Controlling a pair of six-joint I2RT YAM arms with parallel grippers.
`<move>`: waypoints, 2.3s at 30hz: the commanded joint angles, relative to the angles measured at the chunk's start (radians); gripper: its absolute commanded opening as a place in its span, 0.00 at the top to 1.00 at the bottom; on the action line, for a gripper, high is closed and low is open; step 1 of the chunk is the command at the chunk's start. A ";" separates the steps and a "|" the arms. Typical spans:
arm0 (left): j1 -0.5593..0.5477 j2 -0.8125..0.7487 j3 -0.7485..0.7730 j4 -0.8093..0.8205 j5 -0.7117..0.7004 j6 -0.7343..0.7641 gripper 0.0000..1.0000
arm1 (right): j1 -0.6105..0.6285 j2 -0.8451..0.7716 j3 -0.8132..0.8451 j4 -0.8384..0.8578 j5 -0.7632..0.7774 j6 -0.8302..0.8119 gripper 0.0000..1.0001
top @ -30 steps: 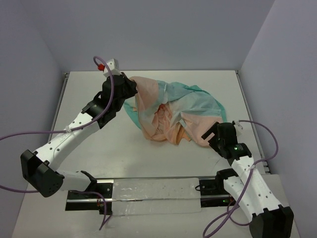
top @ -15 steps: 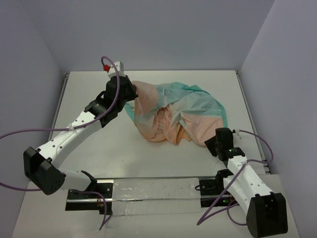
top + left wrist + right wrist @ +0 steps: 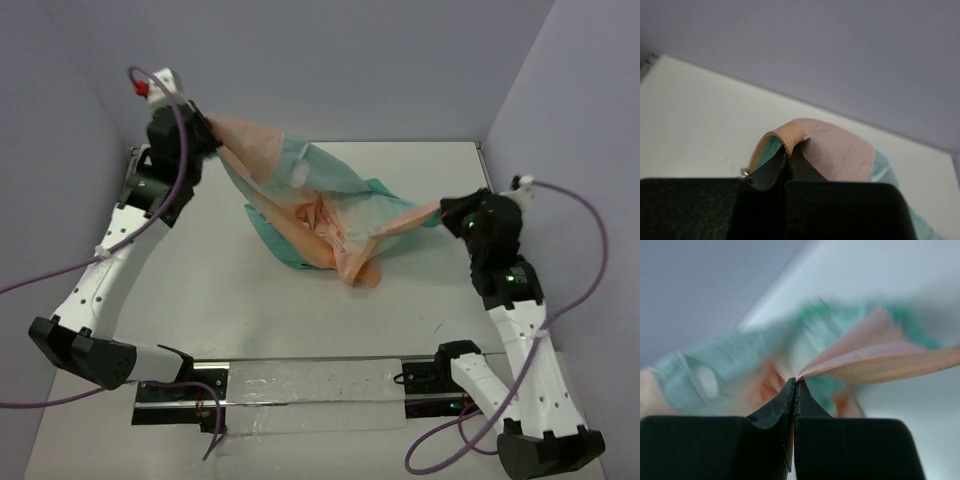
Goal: Zip up the jacket
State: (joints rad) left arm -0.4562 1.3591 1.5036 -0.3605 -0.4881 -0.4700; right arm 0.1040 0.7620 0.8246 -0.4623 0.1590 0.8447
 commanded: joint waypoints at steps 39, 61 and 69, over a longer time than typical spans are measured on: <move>-0.225 0.074 -0.198 -0.140 0.263 0.144 1.00 | 0.349 0.322 0.189 0.022 -0.122 -0.334 0.23; -0.407 -0.213 -0.329 -0.240 0.129 -0.156 0.07 | 0.561 0.315 0.216 -0.062 -0.032 -0.487 0.25; -0.047 -0.317 -0.512 -0.332 0.151 -0.458 0.15 | 0.926 0.747 0.443 -0.133 0.329 -0.704 0.25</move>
State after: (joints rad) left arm -0.5998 1.0279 1.0403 -0.6411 -0.3399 -0.7842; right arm 0.9542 1.3753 1.1595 -0.5505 0.2576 0.2872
